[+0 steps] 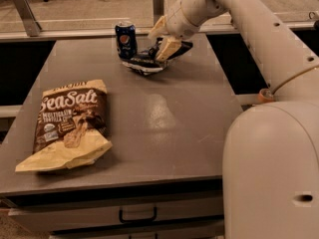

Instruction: Move blue chip bag near pepsi can

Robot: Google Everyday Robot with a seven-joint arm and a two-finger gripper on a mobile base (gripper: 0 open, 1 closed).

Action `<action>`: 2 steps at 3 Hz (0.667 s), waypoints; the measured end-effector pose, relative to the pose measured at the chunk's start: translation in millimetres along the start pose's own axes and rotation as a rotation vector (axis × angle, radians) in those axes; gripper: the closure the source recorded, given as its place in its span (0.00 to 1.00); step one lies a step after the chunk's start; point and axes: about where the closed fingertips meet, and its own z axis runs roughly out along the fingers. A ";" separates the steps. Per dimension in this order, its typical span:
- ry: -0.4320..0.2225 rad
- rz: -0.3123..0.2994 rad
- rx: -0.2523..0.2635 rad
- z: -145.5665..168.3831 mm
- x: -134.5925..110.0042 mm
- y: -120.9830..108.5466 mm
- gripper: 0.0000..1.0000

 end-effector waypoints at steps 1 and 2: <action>-0.002 -0.019 -0.022 9.1 -8.5 3.7 0.00; -0.006 -0.012 -0.018 -1.4 -4.8 13.2 0.00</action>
Offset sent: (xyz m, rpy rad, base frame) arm -0.0294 -0.0195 0.0027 0.0023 0.0004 0.0050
